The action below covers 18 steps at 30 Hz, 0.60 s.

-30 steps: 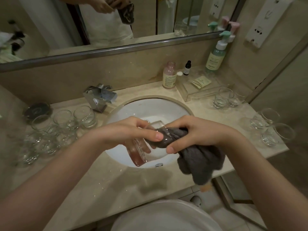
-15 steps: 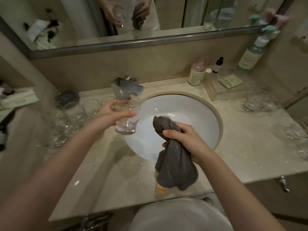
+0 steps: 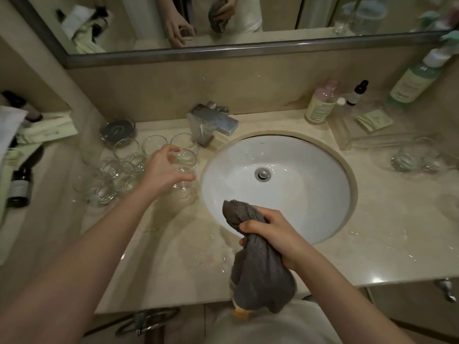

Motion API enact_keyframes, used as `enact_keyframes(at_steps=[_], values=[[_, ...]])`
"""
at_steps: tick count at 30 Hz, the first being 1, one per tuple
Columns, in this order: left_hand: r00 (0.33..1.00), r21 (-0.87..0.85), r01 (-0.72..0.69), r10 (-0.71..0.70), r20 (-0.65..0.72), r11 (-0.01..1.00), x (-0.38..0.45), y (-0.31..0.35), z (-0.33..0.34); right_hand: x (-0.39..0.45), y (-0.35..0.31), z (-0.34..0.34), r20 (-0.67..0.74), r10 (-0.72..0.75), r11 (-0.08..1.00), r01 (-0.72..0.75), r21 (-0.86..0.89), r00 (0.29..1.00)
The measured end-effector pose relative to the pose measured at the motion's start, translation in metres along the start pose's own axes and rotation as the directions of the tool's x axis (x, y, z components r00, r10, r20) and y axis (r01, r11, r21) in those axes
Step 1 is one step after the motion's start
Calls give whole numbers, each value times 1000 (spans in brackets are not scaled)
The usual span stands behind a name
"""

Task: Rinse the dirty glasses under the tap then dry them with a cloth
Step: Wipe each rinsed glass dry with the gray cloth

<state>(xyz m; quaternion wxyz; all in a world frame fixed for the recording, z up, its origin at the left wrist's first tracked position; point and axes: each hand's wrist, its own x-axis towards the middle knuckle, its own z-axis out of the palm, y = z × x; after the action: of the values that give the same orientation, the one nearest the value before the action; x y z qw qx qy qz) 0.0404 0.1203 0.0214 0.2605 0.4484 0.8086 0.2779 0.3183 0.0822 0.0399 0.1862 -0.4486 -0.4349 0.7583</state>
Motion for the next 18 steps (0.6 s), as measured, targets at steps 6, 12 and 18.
enact_keyframes(at_steps=[6,12,18], values=[[999,186,31,-27,-22,982,13,-14,4,2,5,5,-20,35,998,-34,56,999],[1000,327,10,-12,4,945,18,-12,12,0,7,4,-41,29,991,-24,131,999],[1000,373,0,-10,25,928,15,-13,16,-2,4,1,-76,19,990,-8,141,997]])
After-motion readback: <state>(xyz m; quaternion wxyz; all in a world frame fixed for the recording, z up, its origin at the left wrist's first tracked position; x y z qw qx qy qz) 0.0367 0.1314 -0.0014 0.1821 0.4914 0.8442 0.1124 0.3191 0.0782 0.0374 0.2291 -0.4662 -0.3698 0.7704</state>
